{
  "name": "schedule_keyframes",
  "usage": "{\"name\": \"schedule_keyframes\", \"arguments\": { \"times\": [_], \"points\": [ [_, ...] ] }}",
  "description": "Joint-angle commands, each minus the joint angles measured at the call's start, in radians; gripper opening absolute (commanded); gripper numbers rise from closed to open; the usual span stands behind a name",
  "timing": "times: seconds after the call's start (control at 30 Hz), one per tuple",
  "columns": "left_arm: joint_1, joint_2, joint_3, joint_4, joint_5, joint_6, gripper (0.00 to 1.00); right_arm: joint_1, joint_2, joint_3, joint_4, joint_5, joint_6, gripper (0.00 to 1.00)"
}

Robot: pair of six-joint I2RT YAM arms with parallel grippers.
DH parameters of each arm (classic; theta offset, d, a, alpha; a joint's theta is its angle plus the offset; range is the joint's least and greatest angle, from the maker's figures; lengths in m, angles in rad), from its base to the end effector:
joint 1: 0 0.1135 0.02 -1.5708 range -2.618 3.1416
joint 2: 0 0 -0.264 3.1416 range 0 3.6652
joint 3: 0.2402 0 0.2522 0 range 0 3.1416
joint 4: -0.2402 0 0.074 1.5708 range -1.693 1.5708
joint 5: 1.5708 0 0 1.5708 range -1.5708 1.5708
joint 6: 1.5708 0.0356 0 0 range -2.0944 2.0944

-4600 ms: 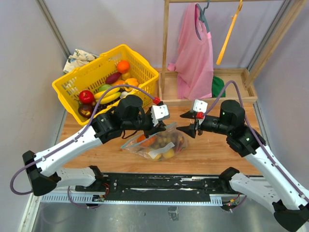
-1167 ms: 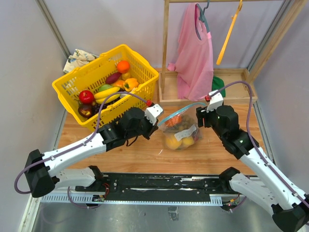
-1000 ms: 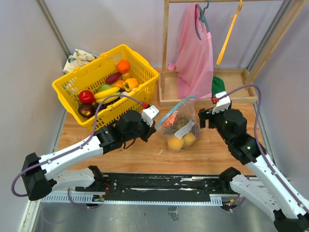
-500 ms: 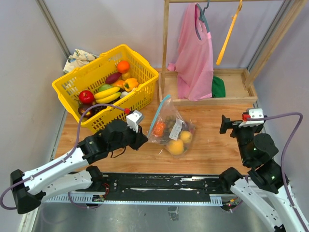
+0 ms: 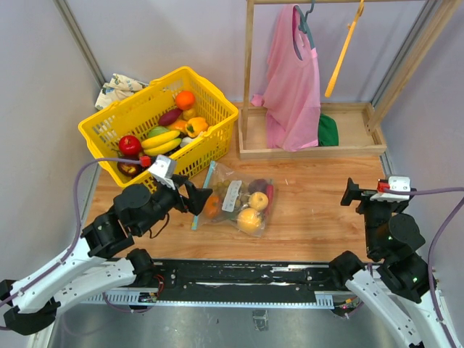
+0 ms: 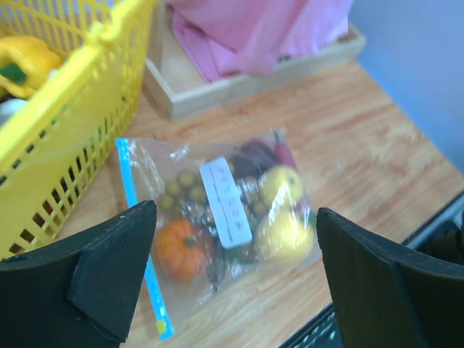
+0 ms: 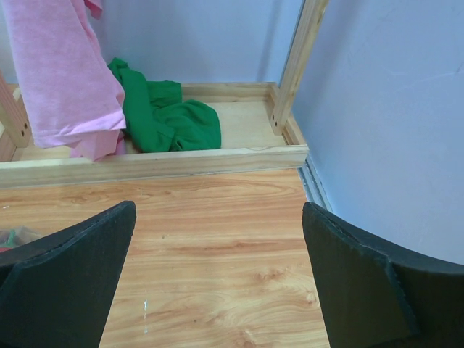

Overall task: Place the food in the zip-top bag and seal the zipper
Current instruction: Place the zipper food storage bag at the center of the board, then reset both arms

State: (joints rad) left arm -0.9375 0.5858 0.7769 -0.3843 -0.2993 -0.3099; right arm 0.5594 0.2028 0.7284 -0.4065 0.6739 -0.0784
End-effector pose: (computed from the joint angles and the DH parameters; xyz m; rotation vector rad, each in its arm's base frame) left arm 0.0884 -0.1027 0.3442 0.3405 1.7675 -0.6403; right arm 0.0493 0.0047 0.3536 0.0843 1.4762 -0.0988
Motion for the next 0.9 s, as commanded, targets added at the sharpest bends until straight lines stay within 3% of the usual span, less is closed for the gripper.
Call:
{"name": "schedule_keyframes", "arguments": {
  "times": [0.0, 0.37, 0.57, 0.87],
  "points": [
    [0.002, -0.029, 0.044, 0.13, -0.193, 0.09, 0.99, -0.01, -0.005, -0.011, -0.012, 0.042, 0.023, 0.98],
    [0.004, -0.023, -0.007, 0.482, -0.453, 0.309, 0.99, -0.01, -0.026, -0.04, -0.001, 0.023, 0.019, 0.98],
    [0.098, -0.024, -0.026, 0.451, -0.422, 0.227, 0.99, -0.011, -0.023, -0.047, 0.003, 0.015, 0.016, 0.98],
    [0.133, 0.015, -0.016, 0.427, -0.388, 0.201, 0.99, -0.012, -0.032, -0.043, 0.001, 0.019, 0.012, 0.98]
  ]
}}
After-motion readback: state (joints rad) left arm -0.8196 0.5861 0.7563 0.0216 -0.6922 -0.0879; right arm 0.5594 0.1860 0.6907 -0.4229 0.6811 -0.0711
